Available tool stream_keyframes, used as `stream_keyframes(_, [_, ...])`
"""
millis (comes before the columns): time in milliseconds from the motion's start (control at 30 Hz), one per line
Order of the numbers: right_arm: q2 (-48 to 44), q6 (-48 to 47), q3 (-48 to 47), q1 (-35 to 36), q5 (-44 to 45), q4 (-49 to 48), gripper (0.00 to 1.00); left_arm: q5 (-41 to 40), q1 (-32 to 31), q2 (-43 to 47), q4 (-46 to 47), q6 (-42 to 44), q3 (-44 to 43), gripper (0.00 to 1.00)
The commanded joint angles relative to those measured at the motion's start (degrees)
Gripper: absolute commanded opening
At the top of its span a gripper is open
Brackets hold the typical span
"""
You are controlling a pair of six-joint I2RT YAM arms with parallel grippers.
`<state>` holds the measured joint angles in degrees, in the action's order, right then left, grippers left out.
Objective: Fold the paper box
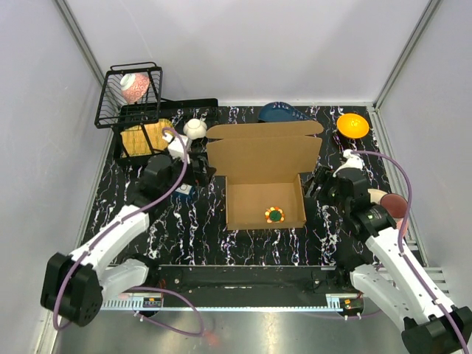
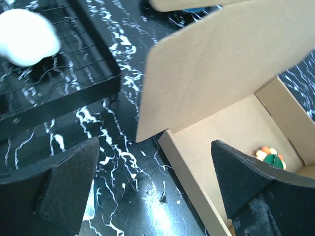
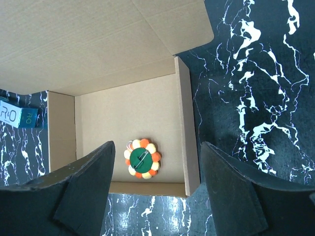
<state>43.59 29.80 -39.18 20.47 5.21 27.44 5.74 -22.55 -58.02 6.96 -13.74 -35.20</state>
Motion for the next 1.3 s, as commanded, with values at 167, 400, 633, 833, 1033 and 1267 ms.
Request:
stream_keyframes(167, [-5.27, -1.59, 1.03, 0.27, -3.19, -0.19, 0.76, 19.65, 4.00, -7.45, 12.18, 13.38, -8.13, 0.98])
stream_keyframes(400, [-5.62, -1.50, 0.77, 0.19, -4.33, -0.37, 0.76, 25.11, 6.90, -14.57, 13.25, 17.86, -10.94, 0.94])
stream_keyframes(633, [-4.92, -1.50, 1.30, 0.27, -4.60, -0.90, 0.75, 28.54, 9.27, -20.11, 18.26, 15.95, -12.87, 0.88])
stream_keyframes(833, [-4.75, -1.41, 1.65, 0.19, -3.81, -1.16, 0.75, 33.45, 9.19, -22.75, 23.80, 11.91, -12.79, 0.82])
stream_keyframes(1033, [-4.31, -0.97, 1.56, 0.27, -3.98, -1.07, 0.75, 35.48, 9.19, -24.24, 26.70, 9.61, -12.88, 0.69])
stream_keyframes(1267, [-3.87, -0.27, 1.91, 0.27, -3.81, -1.51, 0.75, 34.43, 7.87, -24.77, 29.51, 7.76, -10.77, 0.45])
